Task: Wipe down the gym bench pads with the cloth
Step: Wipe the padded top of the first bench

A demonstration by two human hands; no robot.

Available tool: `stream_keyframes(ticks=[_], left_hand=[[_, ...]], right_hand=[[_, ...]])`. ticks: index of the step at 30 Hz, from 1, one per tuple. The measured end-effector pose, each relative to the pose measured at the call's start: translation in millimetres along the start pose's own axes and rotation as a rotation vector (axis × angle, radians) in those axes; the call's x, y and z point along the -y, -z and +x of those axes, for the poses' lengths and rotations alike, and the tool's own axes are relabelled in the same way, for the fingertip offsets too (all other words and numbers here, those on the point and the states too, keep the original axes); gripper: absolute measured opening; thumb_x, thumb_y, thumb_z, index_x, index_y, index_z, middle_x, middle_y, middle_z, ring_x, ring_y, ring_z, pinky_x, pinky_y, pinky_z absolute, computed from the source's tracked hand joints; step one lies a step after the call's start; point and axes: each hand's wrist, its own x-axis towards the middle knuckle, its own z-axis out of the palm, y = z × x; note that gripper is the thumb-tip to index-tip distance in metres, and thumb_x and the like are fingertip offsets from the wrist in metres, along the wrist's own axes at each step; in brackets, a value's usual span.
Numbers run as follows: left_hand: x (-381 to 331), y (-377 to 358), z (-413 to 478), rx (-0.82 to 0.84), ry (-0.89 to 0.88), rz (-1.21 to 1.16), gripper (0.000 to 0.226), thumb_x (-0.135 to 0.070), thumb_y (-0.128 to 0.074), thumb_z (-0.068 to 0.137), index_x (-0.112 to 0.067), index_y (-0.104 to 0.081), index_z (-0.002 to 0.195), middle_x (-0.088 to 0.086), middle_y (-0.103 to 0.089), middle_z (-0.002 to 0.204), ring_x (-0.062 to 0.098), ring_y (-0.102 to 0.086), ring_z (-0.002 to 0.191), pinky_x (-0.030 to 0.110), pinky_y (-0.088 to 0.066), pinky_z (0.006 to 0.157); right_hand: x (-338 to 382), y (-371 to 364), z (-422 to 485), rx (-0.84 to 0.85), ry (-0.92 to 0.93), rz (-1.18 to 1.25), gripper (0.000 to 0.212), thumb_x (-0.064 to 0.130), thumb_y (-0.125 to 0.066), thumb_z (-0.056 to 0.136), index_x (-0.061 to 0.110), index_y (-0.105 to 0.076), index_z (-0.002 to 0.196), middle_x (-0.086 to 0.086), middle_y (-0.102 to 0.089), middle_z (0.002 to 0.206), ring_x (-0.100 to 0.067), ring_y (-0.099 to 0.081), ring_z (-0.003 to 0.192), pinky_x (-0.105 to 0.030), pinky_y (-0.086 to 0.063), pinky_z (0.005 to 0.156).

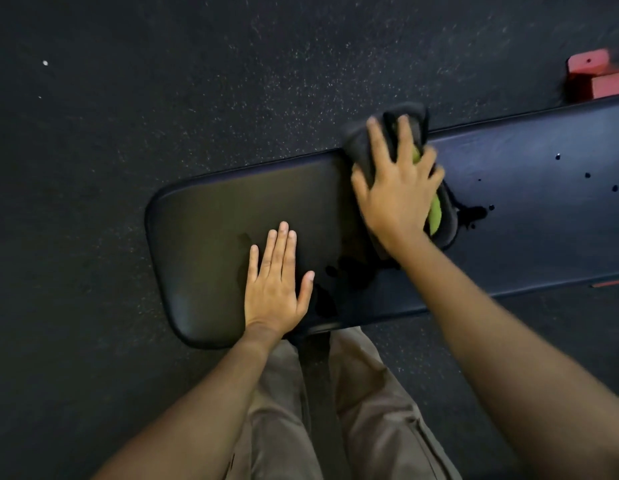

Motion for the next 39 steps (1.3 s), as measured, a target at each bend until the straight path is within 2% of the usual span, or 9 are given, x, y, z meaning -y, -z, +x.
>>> stream_keyframes(ticks=[6, 12, 16, 19, 26, 31, 33, 35, 39], left_hand=[[0.0, -0.3, -0.7, -0.023, -0.008, 0.001, 0.064, -0.039, -0.036, 0.093, -0.003, -0.026, 0.145, 0.01, -0.02, 0.154, 0.023, -0.017, 0.143, 0.041, -0.008, 0.116], [-0.7, 0.7, -0.4, -0.019, -0.006, 0.009, 0.064, -0.039, -0.035, 0.094, -0.003, -0.026, 0.145, 0.01, -0.02, 0.154, 0.022, -0.015, 0.144, 0.041, -0.007, 0.117], [1.6, 2.7, -0.9, 0.0, -0.01, -0.005, 0.065, -0.038, -0.036, 0.093, -0.004, -0.024, 0.146, 0.01, -0.019, 0.155, 0.022, -0.015, 0.144, 0.041, -0.007, 0.116], [3.8, 4.5, -0.4, 0.013, -0.024, -0.033, 0.064, -0.039, -0.036, 0.094, -0.004, -0.023, 0.147, 0.008, -0.016, 0.155, 0.02, -0.013, 0.144, 0.04, -0.005, 0.116], [28.6, 11.1, -17.8, 0.023, -0.033, -0.11, 0.06, -0.036, -0.032, 0.097, -0.004, -0.023, 0.147, 0.009, -0.015, 0.155, 0.017, -0.008, 0.144, 0.033, -0.003, 0.118], [62.2, 13.5, -45.1, 0.012, 0.013, -0.12, 0.063, -0.035, -0.034, 0.096, -0.001, -0.021, 0.147, 0.011, -0.014, 0.155, 0.019, -0.007, 0.144, 0.034, -0.003, 0.118], [69.3, 14.8, -54.9, 0.017, 0.022, -0.126, 0.063, -0.035, -0.034, 0.096, -0.001, -0.021, 0.147, 0.012, -0.015, 0.155, 0.019, -0.006, 0.144, 0.033, -0.003, 0.118], [76.1, 15.8, -61.7, 0.025, 0.008, -0.129, 0.063, -0.037, -0.032, 0.097, -0.001, -0.019, 0.147, 0.011, -0.012, 0.156, 0.018, -0.004, 0.144, 0.032, -0.002, 0.118], [82.8, 16.2, -63.2, 0.041, -0.03, -0.149, 0.065, -0.037, -0.032, 0.098, -0.001, -0.012, 0.147, 0.011, -0.009, 0.156, 0.017, -0.001, 0.145, 0.031, 0.0, 0.118]], right_hand=[[-75.1, -11.7, -111.8, 0.013, 0.653, -0.137, 0.062, 0.051, -0.046, 0.086, 0.035, -0.035, 0.145, -0.011, -0.032, 0.153, -0.041, -0.041, 0.113, -0.053, -0.045, 0.084], [-24.7, 2.6, -9.9, -0.036, -0.201, 0.001, 0.069, 0.048, -0.049, 0.087, 0.036, -0.023, 0.151, -0.012, -0.021, 0.158, -0.047, -0.035, 0.126, -0.058, -0.032, 0.097], [-10.6, -16.1, -87.3, -0.049, 0.393, -0.086, 0.067, 0.047, -0.049, 0.083, 0.035, -0.035, 0.147, -0.012, -0.034, 0.153, -0.043, -0.042, 0.119, -0.056, -0.038, 0.092], [-55.6, -18.2, -130.1, -0.033, 0.545, -0.11, 0.062, 0.05, -0.048, 0.083, 0.036, -0.038, 0.143, -0.01, -0.037, 0.151, -0.039, -0.044, 0.11, -0.051, -0.041, 0.085], [11.9, -10.6, -70.4, -0.01, -0.345, 0.036, 0.072, 0.047, -0.052, 0.087, 0.034, -0.02, 0.151, -0.017, -0.02, 0.156, -0.047, -0.034, 0.126, -0.061, -0.031, 0.097], [64.9, -36.9, -147.1, 0.022, 0.313, -0.072, 0.066, 0.049, -0.048, 0.082, 0.034, -0.038, 0.145, -0.014, -0.039, 0.15, -0.043, -0.046, 0.116, -0.058, -0.042, 0.089], [39.0, -36.5, -167.7, 0.057, 0.391, -0.086, 0.067, 0.05, -0.042, 0.078, 0.038, -0.036, 0.144, -0.011, -0.038, 0.15, -0.04, -0.044, 0.114, -0.055, -0.044, 0.086], [12.6, -30.8, -162.1, 0.028, 0.264, -0.107, 0.068, 0.05, -0.042, 0.077, 0.037, -0.033, 0.143, -0.012, -0.036, 0.15, -0.042, -0.044, 0.112, -0.057, -0.042, 0.084], [42.2, -20.6, -105.0, -0.046, -0.44, 0.032, 0.071, 0.046, -0.048, 0.088, 0.034, -0.019, 0.151, -0.015, -0.018, 0.157, -0.047, -0.034, 0.125, -0.059, -0.031, 0.095]])
